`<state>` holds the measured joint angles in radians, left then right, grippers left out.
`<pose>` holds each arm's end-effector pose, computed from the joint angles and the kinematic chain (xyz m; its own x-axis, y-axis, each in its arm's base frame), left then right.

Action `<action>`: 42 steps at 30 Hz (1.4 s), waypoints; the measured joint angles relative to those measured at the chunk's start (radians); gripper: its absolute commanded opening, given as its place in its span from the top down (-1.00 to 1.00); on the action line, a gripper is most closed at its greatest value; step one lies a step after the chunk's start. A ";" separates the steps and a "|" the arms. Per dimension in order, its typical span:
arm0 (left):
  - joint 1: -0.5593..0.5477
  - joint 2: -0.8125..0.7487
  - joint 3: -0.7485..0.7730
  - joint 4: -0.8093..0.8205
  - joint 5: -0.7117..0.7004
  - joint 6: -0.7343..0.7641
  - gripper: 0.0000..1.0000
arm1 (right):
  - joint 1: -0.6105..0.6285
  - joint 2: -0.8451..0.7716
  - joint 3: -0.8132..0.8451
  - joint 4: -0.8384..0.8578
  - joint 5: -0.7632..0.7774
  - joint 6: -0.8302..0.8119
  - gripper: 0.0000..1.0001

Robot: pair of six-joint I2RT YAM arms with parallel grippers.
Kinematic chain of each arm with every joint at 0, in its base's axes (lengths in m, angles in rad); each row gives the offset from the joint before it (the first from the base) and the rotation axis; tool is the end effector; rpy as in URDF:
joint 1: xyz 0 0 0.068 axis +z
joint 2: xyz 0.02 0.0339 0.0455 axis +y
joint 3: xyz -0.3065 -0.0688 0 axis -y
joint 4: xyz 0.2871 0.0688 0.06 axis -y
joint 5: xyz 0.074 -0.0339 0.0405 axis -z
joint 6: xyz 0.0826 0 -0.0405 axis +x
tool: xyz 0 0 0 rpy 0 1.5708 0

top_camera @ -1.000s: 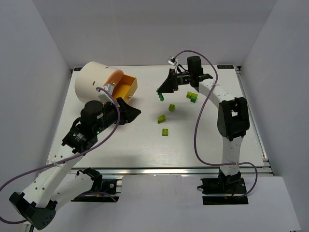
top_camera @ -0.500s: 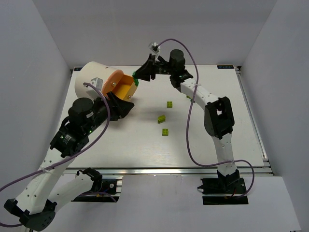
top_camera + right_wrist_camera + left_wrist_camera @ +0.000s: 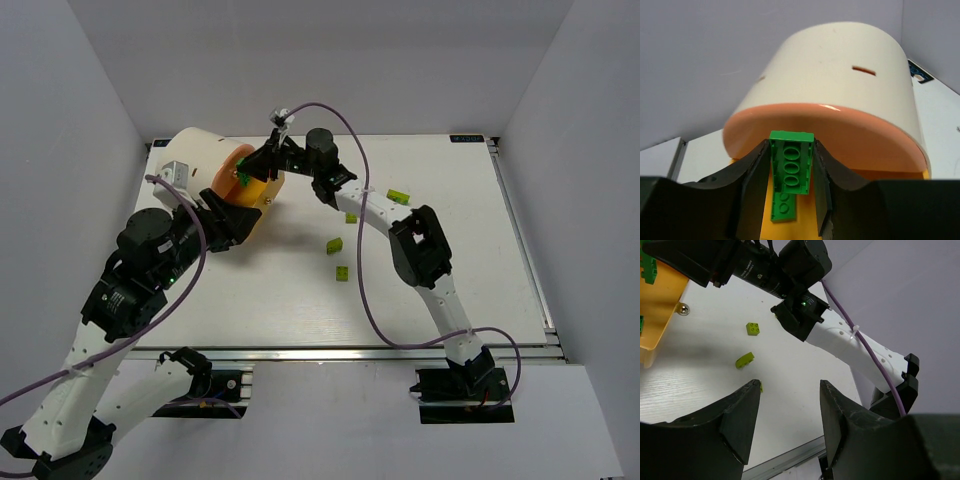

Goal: Sort the legos into containers by color

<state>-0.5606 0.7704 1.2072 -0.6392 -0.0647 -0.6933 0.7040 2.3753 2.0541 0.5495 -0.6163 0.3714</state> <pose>0.1621 -0.0955 0.4713 -0.4358 -0.4794 -0.7617 0.2580 0.7443 -0.6160 0.4798 0.4700 0.3243 -0.1867 0.2300 -0.9551 -0.9547 0.1869 0.2316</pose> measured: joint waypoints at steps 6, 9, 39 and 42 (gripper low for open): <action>0.000 0.003 -0.010 0.009 0.002 -0.006 -0.22 | -0.013 0.008 -0.011 -0.024 0.021 -0.050 -0.19; 0.000 0.006 -0.039 0.040 0.015 -0.007 -0.22 | -0.027 -0.016 -0.056 -0.029 0.023 -0.071 -0.22; 0.000 0.166 -0.302 0.416 0.269 -0.018 0.04 | -0.576 -0.372 -0.334 -1.160 0.535 -0.311 -0.42; 0.000 0.171 -0.303 0.434 0.275 -0.022 0.04 | -0.570 -0.348 -0.350 -1.196 0.562 -0.266 -0.54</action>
<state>-0.5606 0.9417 0.9043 -0.2050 0.2104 -0.7155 0.1337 2.0277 1.7039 -0.6464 -0.0544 0.1059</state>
